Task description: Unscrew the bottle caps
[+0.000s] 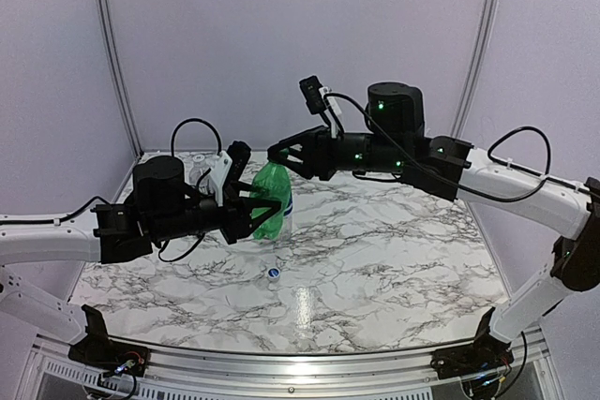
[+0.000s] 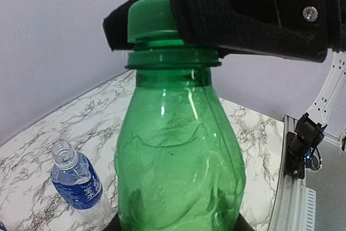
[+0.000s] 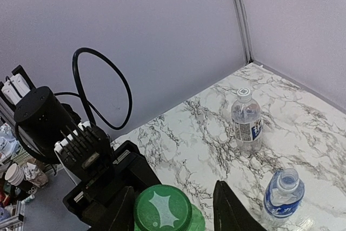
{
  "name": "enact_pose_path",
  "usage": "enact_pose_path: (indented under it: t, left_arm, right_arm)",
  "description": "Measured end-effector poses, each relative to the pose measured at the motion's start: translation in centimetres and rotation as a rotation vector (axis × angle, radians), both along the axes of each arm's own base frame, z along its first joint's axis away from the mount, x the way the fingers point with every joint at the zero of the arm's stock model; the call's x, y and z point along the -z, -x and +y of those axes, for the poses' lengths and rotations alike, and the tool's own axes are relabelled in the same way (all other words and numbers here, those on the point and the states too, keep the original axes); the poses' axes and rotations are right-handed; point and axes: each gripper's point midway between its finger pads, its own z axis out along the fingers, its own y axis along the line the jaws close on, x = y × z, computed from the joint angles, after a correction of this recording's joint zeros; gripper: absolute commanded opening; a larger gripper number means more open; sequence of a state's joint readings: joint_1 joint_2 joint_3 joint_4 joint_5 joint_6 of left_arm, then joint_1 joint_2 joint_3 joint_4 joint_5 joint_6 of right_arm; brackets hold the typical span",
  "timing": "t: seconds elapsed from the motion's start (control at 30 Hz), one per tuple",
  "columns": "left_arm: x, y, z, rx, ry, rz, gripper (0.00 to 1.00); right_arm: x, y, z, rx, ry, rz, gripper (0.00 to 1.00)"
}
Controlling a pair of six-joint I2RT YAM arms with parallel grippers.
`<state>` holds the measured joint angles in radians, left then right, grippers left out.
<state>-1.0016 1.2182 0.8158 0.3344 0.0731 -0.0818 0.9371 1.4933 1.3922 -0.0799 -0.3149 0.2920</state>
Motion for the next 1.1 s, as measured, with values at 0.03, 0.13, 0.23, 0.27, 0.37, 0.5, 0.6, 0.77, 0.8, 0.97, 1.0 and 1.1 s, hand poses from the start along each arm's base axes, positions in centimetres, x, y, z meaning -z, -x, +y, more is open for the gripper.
enact_pose_path:
  t: [0.03, 0.13, 0.23, 0.27, 0.37, 0.5, 0.6, 0.77, 0.8, 0.97, 1.0, 1.1]
  left_arm:
    - [0.0, 0.0, 0.0, -0.003, -0.002, 0.0, 0.05]
    - [0.1, -0.1, 0.1, -0.007, -0.004, 0.001, 0.05]
    - [0.1, -0.2, 0.1, -0.012, -0.006, 0.001, 0.05]
    - [0.1, -0.2, 0.1, -0.013, -0.006, 0.0, 0.05]
    - [0.2, -0.2, 0.1, -0.014, -0.008, 0.0, 0.05]
    - [0.5, 0.1, 0.1, 0.005, -0.019, -0.005, 0.05]
    - [0.7, 1.4, -0.1, 0.083, -0.017, -0.004, 0.06]
    - [-0.1, 5.3, -0.8, 0.32, 0.019, 0.013, 0.06]
    - [-0.3, 6.4, -1.0, 0.385, 0.028, 0.022, 0.06]
    - [-0.4, 9.1, -1.1, 0.533, 0.048, 0.069, 0.06]
    - [-0.4, 9.2, -1.1, 0.541, 0.049, 0.073, 0.06]
    - [-0.3, 9.2, -1.1, 0.538, 0.047, 0.083, 0.06]
  right_arm:
    - [0.0, 0.2, 0.1, -0.008, -0.003, 0.0, 0.34]
    - [-0.2, 0.3, 0.3, -0.021, -0.011, -0.001, 0.21]
    - [-0.2, 0.4, 0.4, -0.028, -0.015, -0.004, 0.06]
    - [-0.2, 0.5, 0.4, -0.031, -0.017, -0.005, 0.02]
    - [-0.1, 0.5, 0.4, -0.035, -0.016, -0.012, 0.0]
    - [0.2, 0.9, 0.2, -0.065, -0.012, -0.038, 0.0]
    - [0.4, 2.4, -0.1, -0.188, -0.01, -0.078, 0.0]
    - [-0.3, 7.1, -1.1, -0.531, -0.046, -0.229, 0.07]
    - [-0.4, 8.1, -1.4, -0.595, -0.058, -0.255, 0.08]
    - [-0.3, 10.6, -2.1, -0.772, -0.102, -0.31, 0.21]
    - [-0.3, 10.6, -2.1, -0.778, -0.104, -0.309, 0.27]
    - [-0.1, 10.2, -2.0, -0.762, -0.098, -0.29, 0.49]
